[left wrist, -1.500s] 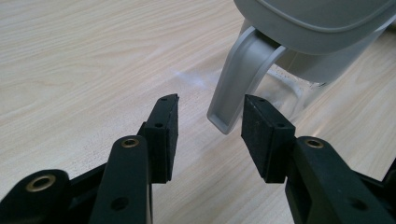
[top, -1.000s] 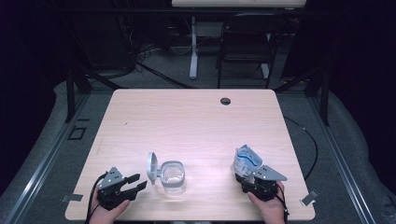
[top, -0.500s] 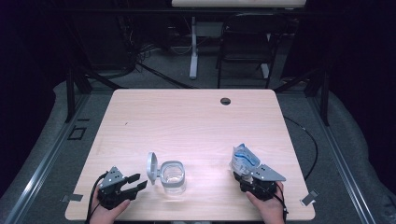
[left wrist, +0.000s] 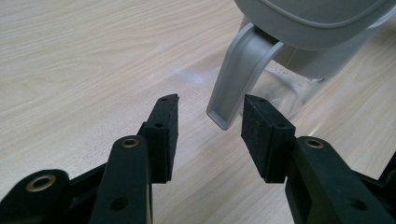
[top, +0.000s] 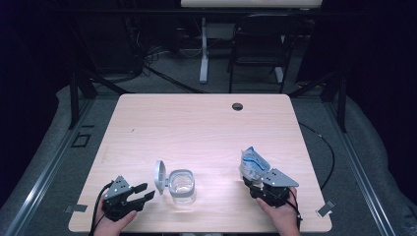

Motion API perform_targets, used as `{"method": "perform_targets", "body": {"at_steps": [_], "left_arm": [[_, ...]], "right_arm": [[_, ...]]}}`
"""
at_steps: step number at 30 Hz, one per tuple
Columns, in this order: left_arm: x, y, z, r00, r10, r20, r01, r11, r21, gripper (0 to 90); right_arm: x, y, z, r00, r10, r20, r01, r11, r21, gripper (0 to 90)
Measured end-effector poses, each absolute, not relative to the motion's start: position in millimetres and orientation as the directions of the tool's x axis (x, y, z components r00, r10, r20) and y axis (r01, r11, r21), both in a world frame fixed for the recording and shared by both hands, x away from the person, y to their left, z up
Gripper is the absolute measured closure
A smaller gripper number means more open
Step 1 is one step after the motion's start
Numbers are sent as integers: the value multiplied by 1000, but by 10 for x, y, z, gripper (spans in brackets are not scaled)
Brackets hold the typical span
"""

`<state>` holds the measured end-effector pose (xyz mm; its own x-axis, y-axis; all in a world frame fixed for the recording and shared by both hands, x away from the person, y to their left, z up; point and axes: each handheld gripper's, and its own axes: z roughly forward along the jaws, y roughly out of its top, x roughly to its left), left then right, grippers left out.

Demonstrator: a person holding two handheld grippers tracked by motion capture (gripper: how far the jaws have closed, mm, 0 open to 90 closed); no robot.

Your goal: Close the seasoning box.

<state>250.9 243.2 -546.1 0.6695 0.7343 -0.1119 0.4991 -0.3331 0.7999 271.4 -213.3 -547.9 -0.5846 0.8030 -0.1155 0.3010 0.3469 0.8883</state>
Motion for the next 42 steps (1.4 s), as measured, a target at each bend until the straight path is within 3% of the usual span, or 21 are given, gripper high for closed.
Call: {"method": "perform_targets", "body": {"at_steps": [42], "left_arm": [[2499, 2423, -5449, 663, 739, -122, 501, -317, 805, 566]], "right_arm": [[2856, -1528, -5206, -648, 691, -320, 133, 517, 846, 458]]}}
